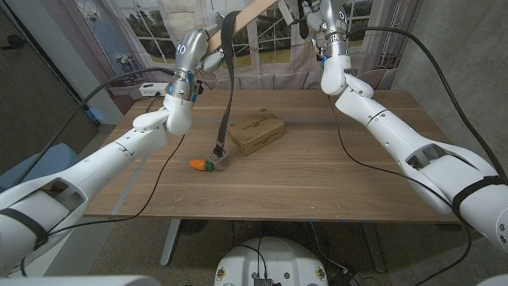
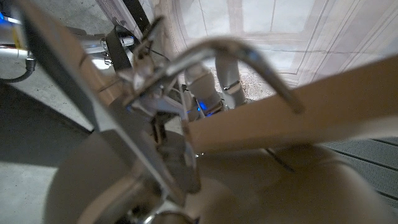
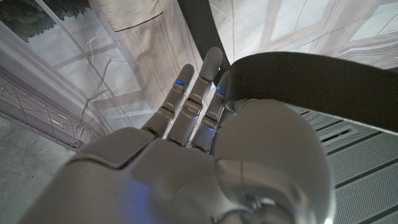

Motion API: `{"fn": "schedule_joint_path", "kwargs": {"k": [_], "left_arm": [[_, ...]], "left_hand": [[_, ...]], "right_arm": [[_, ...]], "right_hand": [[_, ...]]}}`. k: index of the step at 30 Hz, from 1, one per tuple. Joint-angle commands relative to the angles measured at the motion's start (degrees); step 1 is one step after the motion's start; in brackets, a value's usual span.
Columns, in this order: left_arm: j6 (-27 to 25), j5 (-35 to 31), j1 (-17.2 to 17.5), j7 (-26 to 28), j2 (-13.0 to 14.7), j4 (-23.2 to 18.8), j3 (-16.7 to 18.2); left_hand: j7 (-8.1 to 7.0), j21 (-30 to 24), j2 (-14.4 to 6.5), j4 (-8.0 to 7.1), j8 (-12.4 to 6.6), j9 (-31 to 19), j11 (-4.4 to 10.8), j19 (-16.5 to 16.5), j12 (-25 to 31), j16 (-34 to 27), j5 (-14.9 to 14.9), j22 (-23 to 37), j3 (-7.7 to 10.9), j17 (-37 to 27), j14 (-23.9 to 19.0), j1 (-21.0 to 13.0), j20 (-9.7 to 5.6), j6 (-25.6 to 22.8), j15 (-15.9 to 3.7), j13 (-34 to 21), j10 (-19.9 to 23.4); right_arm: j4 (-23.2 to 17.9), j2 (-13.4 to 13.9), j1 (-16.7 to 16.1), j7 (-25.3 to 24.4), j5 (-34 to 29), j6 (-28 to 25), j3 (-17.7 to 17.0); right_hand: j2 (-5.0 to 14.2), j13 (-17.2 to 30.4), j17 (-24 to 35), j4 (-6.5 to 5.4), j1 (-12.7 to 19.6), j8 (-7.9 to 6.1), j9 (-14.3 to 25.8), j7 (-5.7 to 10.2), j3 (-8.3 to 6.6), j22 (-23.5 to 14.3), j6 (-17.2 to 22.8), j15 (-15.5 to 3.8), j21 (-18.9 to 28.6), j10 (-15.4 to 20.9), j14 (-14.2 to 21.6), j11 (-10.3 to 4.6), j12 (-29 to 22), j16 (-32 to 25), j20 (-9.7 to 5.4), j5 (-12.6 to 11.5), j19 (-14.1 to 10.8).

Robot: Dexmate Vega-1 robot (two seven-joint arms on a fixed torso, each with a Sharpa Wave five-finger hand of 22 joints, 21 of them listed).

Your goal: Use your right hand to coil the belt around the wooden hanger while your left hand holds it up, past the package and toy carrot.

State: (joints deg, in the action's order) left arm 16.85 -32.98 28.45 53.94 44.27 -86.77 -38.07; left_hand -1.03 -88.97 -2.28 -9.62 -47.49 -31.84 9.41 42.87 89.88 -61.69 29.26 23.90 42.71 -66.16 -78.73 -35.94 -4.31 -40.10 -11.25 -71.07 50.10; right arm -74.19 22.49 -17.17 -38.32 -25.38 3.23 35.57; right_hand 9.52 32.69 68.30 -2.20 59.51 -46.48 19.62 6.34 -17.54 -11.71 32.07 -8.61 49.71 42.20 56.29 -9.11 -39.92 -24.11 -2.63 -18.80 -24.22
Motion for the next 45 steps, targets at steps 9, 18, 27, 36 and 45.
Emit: {"fn": "schedule_joint_path", "kwargs": {"k": [9, 18, 27, 36, 45], "left_arm": [[-23.1, 0.2, -2.4, -40.7, 9.4, -21.9, 1.6], [-29.9, -6.7, -6.9, -52.6, 9.0, -25.0, -1.9], [-32.1, -10.5, -7.6, -52.0, 7.5, -24.6, -3.2], [-34.1, -13.6, -7.1, -47.3, 5.6, -23.7, -3.8], [-35.8, -18.5, -8.1, -46.4, 4.4, -22.6, -6.0]], "left_hand": [[0.27, 0.1, -0.1, 0.55, -0.28, 0.7, 0.01, 0.2, 0.2, -0.7, 0.3, 0.2, 0.18, -0.5, -0.3, 0.0, -2.74, -0.7, -0.17, -0.1, 0.4], [0.31, 0.3, 0.1, 0.63, -0.14, 1.3, -0.27, 0.0, 0.2, -0.2, 0.4, -0.1, 0.14, -0.1, 0.2, 0.0, -2.43, -1.0, -0.02, -0.1, 0.0], [0.18, 0.2, 0.1, 0.72, -0.09, 1.8, -0.18, 0.0, 0.3, 0.0, 0.4, -0.2, 0.15, 0.2, 0.2, 0.0, -2.40, -1.3, 0.00, -0.1, 0.1], [0.30, 0.1, 0.2, 0.80, -0.22, 1.8, -0.14, 0.0, 0.3, 0.2, 0.5, -0.1, 0.18, 0.6, 0.2, -0.1, -2.62, -1.3, 0.00, -0.1, 0.2], [0.27, 0.1, 0.2, 0.82, -0.47, 1.6, -0.09, 0.3, 0.3, 0.1, 0.5, -0.3, 0.23, 0.5, -0.1, -0.1, -2.64, -1.3, 0.00, -0.1, 0.4]], "right_arm": [[11.1, -4.4, -6.6, -1.7, 9.8, 10.1, 0.1], [13.8, -5.8, -8.3, -2.2, 12.3, 13.5, 0.6], [15.5, -6.9, -11.7, -2.9, 14.4, 16.0, 0.7], [12.7, -5.8, -14.9, -4.0, 14.9, 14.7, -0.1], [9.8, -5.9, -19.2, -8.3, 15.0, 14.8, -1.7]], "right_hand": [[0.53, 8.1, 0.2, 0.07, 0.3, -6.95, 17.1, -1.58, -0.45, -0.1, 2.2, -4.35, 0.8, 3.7, 0.6, -1.01, -2.7, 0.5, -0.94, -0.3, 0.2], [0.57, 8.0, 0.2, 0.14, 0.3, -7.09, 17.3, -1.92, -0.53, 0.0, 2.2, -4.35, 1.2, 3.7, 0.7, -0.72, -2.6, 0.7, -0.83, -0.3, 0.4], [0.62, 8.1, 0.2, 0.16, 0.4, -7.18, 17.4, -2.13, -0.59, 0.1, 2.1, -4.33, 1.4, 3.6, 0.7, -0.58, -2.7, 0.8, -0.78, -0.3, 0.5], [0.66, 8.0, 0.3, 0.27, 0.5, -7.28, 17.3, -2.34, -0.73, 0.1, 2.4, -4.35, 1.7, 3.9, 0.8, -0.37, -2.7, 0.9, -0.76, -0.3, 0.7], [0.61, 8.2, 0.3, 0.33, 0.6, -7.38, 17.5, -2.48, -0.79, 0.2, 2.2, -4.32, 2.0, 3.6, 0.8, -0.43, -2.8, 1.0, -0.74, -0.4, 0.9]]}}
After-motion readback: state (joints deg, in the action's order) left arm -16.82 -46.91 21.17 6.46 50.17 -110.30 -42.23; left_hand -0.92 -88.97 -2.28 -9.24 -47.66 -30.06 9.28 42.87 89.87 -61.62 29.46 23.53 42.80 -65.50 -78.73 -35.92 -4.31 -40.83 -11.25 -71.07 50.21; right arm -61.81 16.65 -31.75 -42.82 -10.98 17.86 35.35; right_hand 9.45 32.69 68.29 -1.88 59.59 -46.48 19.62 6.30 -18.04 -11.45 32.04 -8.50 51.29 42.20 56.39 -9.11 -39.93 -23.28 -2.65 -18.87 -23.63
